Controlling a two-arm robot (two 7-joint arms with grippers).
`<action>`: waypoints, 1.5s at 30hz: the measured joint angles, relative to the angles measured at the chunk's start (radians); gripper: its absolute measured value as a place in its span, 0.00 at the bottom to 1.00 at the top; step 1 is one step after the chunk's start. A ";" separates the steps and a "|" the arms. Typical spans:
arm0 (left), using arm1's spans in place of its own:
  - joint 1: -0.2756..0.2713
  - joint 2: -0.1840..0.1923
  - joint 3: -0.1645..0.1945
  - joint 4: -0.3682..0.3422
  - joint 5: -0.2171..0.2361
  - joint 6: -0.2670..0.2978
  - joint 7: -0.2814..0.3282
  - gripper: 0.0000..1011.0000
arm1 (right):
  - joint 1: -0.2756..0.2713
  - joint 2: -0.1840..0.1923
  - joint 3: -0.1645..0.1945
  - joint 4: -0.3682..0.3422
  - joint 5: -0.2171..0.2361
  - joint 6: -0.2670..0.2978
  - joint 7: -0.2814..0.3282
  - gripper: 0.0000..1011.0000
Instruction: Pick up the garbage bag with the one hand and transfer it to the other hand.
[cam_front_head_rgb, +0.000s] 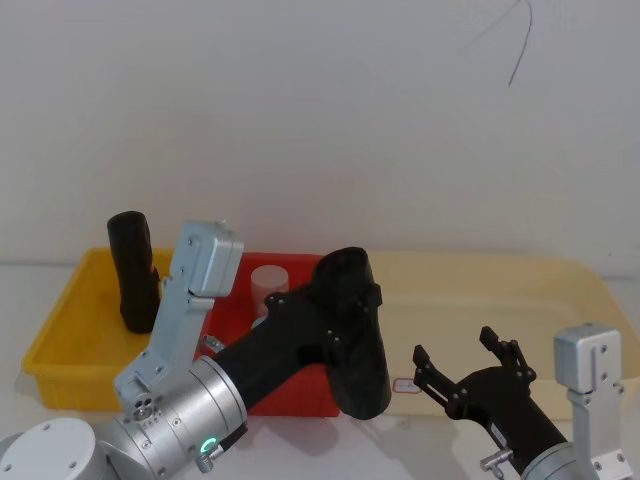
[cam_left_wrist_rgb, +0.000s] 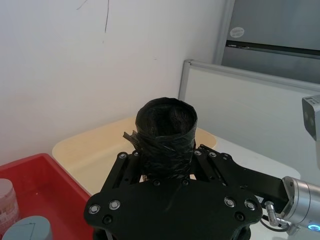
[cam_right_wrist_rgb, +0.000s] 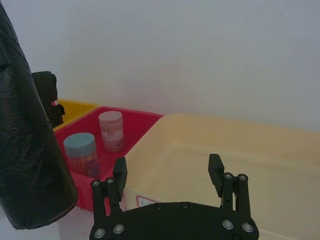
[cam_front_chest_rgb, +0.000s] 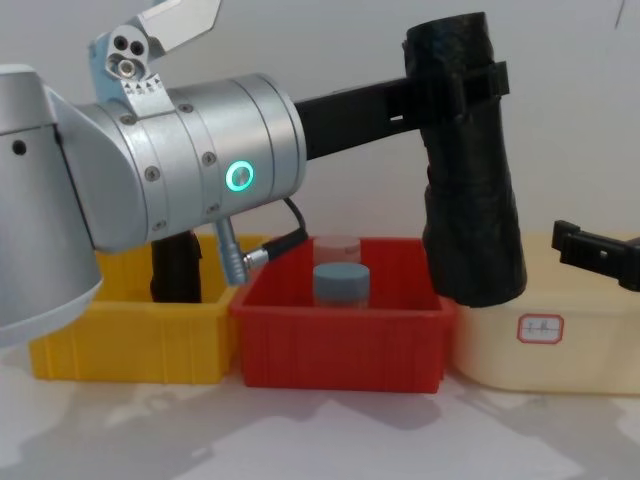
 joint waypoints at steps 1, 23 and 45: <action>0.000 0.000 0.000 0.000 -0.001 0.000 0.001 0.37 | 0.000 0.000 0.001 0.000 0.000 0.000 0.000 0.99; -0.007 0.006 0.005 0.002 -0.015 -0.002 0.015 0.37 | -0.010 0.106 0.012 -0.057 0.038 0.097 0.180 0.99; -0.009 0.007 0.006 0.002 -0.017 -0.002 0.017 0.37 | -0.028 0.187 0.044 -0.118 0.175 0.112 0.348 0.99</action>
